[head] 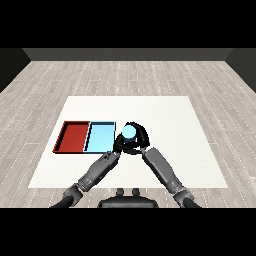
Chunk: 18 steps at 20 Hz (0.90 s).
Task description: Pick the blue can and put it in the blue box
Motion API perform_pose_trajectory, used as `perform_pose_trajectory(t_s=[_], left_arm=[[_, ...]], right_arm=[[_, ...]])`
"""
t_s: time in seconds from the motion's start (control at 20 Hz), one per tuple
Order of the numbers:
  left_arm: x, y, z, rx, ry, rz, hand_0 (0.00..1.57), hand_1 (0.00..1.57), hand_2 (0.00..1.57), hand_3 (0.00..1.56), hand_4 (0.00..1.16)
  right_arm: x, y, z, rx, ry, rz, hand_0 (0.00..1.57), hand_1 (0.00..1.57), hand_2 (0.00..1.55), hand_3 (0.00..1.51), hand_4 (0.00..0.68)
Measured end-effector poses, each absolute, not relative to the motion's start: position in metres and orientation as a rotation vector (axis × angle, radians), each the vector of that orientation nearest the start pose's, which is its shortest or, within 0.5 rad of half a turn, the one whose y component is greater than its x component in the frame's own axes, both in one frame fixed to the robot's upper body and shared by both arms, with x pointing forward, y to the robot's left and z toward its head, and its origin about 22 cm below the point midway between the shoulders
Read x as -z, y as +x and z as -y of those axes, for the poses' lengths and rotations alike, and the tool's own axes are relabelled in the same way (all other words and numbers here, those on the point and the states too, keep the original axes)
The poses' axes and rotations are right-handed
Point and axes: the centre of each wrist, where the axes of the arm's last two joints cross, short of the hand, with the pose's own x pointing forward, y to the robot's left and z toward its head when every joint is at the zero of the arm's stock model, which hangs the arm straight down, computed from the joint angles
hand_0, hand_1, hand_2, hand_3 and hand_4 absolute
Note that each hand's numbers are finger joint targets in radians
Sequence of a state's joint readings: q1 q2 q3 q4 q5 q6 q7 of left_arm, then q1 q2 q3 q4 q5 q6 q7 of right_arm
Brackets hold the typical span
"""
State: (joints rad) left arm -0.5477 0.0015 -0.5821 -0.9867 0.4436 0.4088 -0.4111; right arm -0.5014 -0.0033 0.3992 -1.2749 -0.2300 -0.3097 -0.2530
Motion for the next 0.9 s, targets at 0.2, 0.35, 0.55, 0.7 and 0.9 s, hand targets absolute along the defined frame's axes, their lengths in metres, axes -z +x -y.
perform_pose_trajectory(t_s=[0.2, 0.35, 0.55, 0.7, 0.9], left_arm=[[0.01, 0.305, -0.059, 0.168, -0.255, 1.742, 0.0, 0.0, 0.0, 0.0, 0.0], [0.014, 0.306, -0.061, 0.181, -0.254, 1.755, 0.0, 0.0, 0.0, 0.0, 0.0], [0.016, 0.309, -0.061, 0.188, -0.217, 1.733, 0.0, 0.0, 0.0, 0.0, 0.61], [0.015, 0.308, -0.061, 0.147, -0.189, 1.714, 1.57, 1.57, 1.57, 1.51, 1.16], [0.018, 0.306, -0.059, 0.127, -0.123, 1.709, 1.57, 1.57, 1.56, 1.46, 1.13]], right_arm=[[-0.05, 0.31, 0.075, -0.181, 0.3, 1.908, 1.43, 1.43, 1.45, 1.35, 0.515], [-0.052, 0.305, 0.072, -0.192, 0.295, 1.906, 1.44, 1.44, 1.45, 1.36, 0.483], [-0.048, 0.305, 0.073, -0.199, 0.294, 1.912, 1.45, 1.45, 1.45, 1.37, 0.498], [-0.052, 0.309, 0.069, -0.201, 0.29, 1.917, 1.44, 1.44, 1.46, 1.38, 0.517], [-0.05, 0.308, 0.067, -0.2, 0.296, 1.92, 1.42, 1.42, 1.46, 1.37, 0.529]])
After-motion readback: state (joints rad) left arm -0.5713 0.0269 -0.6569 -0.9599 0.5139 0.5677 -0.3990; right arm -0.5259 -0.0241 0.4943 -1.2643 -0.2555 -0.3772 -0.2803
